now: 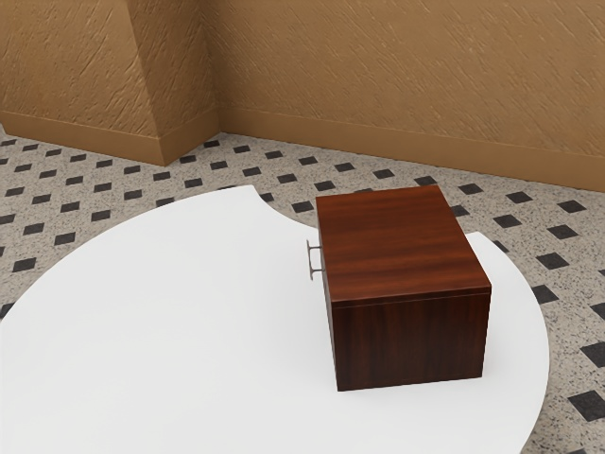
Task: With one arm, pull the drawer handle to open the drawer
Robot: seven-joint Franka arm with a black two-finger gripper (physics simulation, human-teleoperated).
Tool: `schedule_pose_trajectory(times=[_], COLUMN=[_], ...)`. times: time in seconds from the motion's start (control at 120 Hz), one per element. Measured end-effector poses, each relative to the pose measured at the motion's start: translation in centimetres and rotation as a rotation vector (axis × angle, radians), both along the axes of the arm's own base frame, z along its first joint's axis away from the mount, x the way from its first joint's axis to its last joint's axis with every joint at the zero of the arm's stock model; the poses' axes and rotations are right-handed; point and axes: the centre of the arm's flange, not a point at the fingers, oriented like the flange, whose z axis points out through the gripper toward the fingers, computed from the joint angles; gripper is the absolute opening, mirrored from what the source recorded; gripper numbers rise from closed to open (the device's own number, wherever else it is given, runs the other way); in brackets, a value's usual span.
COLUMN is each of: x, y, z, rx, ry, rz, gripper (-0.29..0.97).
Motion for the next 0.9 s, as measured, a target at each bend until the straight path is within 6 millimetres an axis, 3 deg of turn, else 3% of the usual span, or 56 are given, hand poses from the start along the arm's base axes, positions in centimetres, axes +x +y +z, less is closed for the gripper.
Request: schedule_pose_trajectory(times=[0.125,0.233,0.275,0.292,0.317,0.383,0.433,0.492,0.617,0.733,0.85,0.9], x=[6.2,10.3,11.2,11.1,10.2,5.9,3.7,2.8,2.4,4.4,5.7,6.1], y=[-9.3,-19.3,-23.4,-25.2,-28.0,-34.5,-34.8,-36.3,-37.7,-40.7,-43.8,-44.4], z=[-0.1,0.1,1.3,2.6,6.0,13.2,15.2,15.6,14.6,8.6,1.3,-0.6], rx=[-0.001,0.000,0.014,0.026,0.054,0.107,0.157,0.211,0.255,0.192,0.133,0.137], ry=[0.001,-0.001,-0.020,-0.036,-0.086,-0.183,-0.184,-0.148,-0.070,0.024,0.064,0.055], rz=[-0.199,-0.392,-0.468,-0.501,-0.557,-0.712,-0.771,-0.898,-1.160,-1.520,-1.846,-1.949], gripper=[0.68,0.68,0.68,0.68,0.68,0.68,0.68,0.68,0.68,0.68,0.68,0.68])
